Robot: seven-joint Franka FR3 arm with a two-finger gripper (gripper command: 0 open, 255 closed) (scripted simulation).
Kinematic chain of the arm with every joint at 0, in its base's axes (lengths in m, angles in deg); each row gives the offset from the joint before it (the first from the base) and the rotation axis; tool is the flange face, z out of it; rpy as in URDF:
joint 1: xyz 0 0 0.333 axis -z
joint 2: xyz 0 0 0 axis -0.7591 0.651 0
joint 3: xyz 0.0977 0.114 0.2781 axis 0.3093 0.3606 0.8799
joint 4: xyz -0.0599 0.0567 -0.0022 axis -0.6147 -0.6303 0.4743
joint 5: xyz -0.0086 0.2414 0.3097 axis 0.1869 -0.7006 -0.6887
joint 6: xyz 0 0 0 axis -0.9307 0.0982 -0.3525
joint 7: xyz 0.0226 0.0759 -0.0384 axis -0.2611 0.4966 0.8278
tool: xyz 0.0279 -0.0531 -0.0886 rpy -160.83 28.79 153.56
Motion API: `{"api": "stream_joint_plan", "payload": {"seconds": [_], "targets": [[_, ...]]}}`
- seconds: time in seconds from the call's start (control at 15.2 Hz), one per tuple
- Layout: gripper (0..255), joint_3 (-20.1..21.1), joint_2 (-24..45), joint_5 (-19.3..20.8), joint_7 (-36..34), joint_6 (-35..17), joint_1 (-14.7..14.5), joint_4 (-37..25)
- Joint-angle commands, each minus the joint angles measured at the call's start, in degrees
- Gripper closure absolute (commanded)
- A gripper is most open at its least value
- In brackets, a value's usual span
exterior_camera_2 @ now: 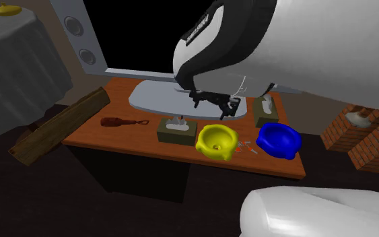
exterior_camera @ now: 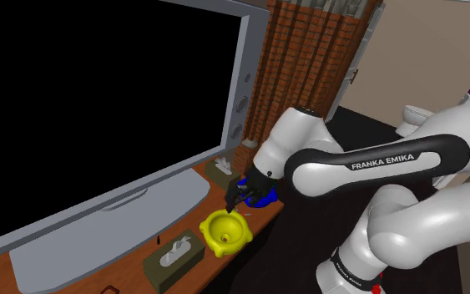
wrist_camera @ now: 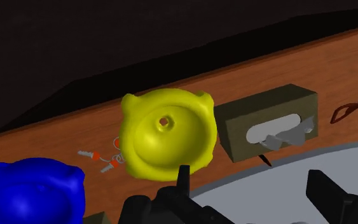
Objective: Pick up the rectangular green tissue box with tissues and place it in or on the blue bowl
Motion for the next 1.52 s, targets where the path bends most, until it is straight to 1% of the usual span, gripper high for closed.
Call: {"api": "stream_joint_plan", "payload": {"seconds": [0.0,0.2,0.33,0.4,0.46,0.53,0.59,0.66,0.73,0.79,0.86,0.92,0.99,1.06,1.12,1.45], "targets": [[0,3.3,4.5,-2.3,-2.9,-6.1,-0.5,-0.1],[0,8.3,12.8,-4.0,-7.2,-15.3,0.1,-1.6],[0,12.1,18.8,-3.3,-11.0,-21.3,1.8,-3.1],[0,14.4,21.9,-2.1,-13.4,-24.3,3.2,-3.9],[0,16.9,25.1,0.2,-16.6,-27.3,5.3,-4.8],[0,20.1,28.3,4.2,-20.9,-30.2,8.3,-5.6],[0,24.1,31.5,11.3,-27.7,-33.0,13.0,-6.4],[0,29.1,35.2,26.2,-40.3,-35.5,20.2,-7.3],[0,24.4,40.1,54.9,-63.7,-36.2,20.6,-9.8],[0,6.0,42.8,65.5,-73.8,-36.7,3.4,-12.4],[0,4.9,46.3,79.2,-86.3,-35.9,3.5,-15.9],[0,-8.1,48.1,80.4,-89.4,-37.3,-9.9,-17.9],[0,-12.5,50.5,85.5,-95.5,-37.6,-14.3,-20.6],[0,-16.0,52.9,89.4,-100.7,-37.8,-18.1,-23.3],[0,-16.2,53.0,89.5,-100.9,-37.9,-18.3,-23.4],[0,-22.1,58.1,97.0,-108.3,-39.6,-23.4,-27.7]]}}
